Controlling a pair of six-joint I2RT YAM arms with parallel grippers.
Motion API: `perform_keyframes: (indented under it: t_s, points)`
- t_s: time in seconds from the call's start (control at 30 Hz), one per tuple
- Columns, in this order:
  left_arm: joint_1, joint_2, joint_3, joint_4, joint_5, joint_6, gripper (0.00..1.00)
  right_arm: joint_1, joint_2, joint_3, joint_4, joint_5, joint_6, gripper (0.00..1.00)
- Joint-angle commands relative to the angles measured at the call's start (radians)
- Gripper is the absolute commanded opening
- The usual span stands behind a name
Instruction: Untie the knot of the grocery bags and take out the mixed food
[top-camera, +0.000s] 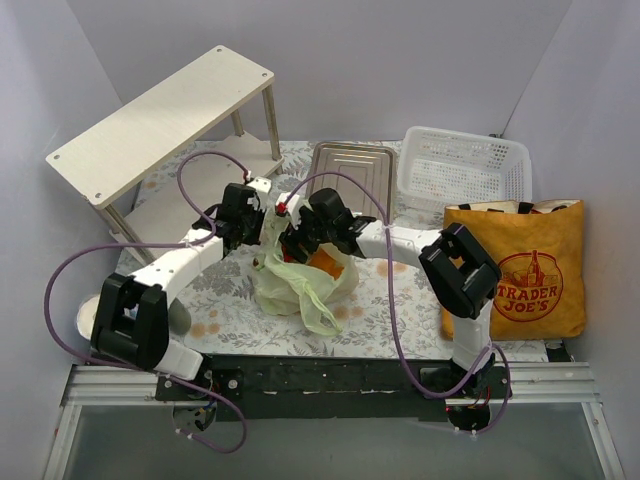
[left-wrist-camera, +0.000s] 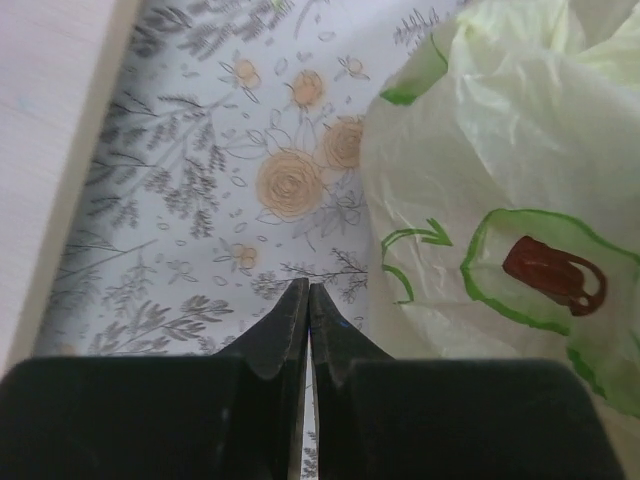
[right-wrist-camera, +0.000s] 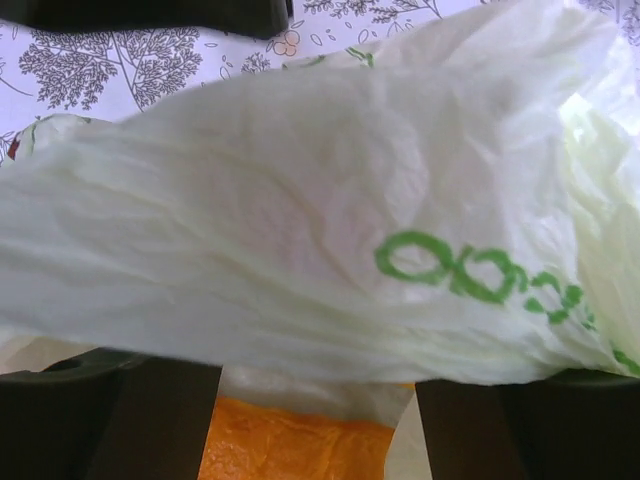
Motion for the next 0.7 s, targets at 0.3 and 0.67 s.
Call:
perform_keyframes:
  t_s: [0.3,0.67]
  points:
    - [0.032,0.234,0.041,-0.01,0.3,-0.08,0.0,-0.007,0.193,0.179,-0.008,-0.062,-0.016,0.87]
    - [0.052,0.233,0.018,0.019,0.263,-0.109,0.0,-0.024,0.087,0.033,-0.085,-0.047,-0.117,0.6]
